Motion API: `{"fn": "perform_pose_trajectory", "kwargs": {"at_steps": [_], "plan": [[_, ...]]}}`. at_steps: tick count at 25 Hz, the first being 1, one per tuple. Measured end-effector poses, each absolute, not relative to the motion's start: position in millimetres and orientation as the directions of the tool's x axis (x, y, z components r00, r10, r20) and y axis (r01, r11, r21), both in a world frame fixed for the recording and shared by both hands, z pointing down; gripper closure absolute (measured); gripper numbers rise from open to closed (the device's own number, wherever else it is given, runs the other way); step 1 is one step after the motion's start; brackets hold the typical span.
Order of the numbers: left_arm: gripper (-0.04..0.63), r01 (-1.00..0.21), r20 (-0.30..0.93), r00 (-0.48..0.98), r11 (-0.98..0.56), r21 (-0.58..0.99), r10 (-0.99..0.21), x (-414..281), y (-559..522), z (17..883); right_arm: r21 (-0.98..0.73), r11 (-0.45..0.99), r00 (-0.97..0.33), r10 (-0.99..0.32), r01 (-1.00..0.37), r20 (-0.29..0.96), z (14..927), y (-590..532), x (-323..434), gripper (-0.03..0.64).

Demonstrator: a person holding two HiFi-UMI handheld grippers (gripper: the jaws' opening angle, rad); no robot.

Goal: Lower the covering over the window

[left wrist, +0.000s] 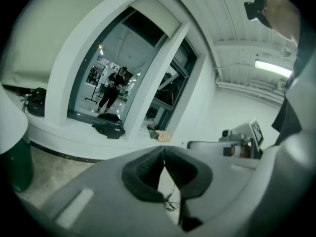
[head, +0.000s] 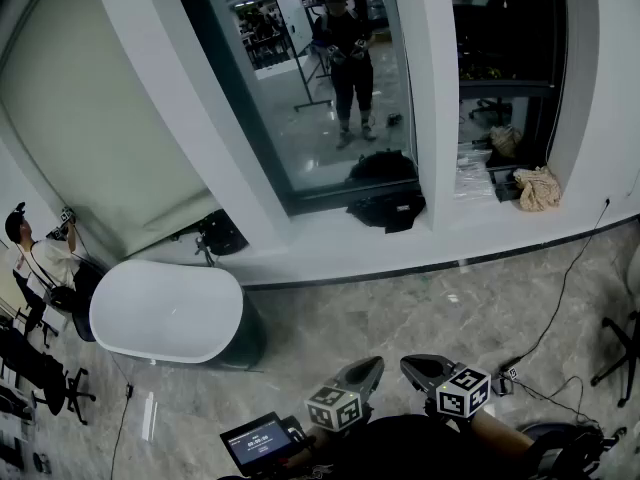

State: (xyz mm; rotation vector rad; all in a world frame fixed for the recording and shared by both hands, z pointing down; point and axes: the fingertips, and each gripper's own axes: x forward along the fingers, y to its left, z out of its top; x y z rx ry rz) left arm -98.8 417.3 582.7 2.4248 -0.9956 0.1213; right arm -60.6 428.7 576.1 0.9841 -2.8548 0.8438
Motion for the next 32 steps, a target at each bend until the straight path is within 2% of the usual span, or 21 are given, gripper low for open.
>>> {"fn": "perform_pose_trajectory", "kwargs": {"at_steps": [22, 32], "plan": [[0.592, -0.676, 0.288, 0.733, -0.615, 0.407, -0.616, -92.7, 398.9, 579.0, -0.549, 0.625, -0.796, -0.591, -0.555, 0.131, 576.3, 407.6, -51.4, 0.609], [0.592, -0.619, 0.28, 0.782, -0.647, 0.445, -0.556, -102.9, 319.6, 591.2, -0.542, 0.566, -0.74, -0.652, -0.622, 0.168, 584.0, 330.4, -59.0, 0.609]]}}
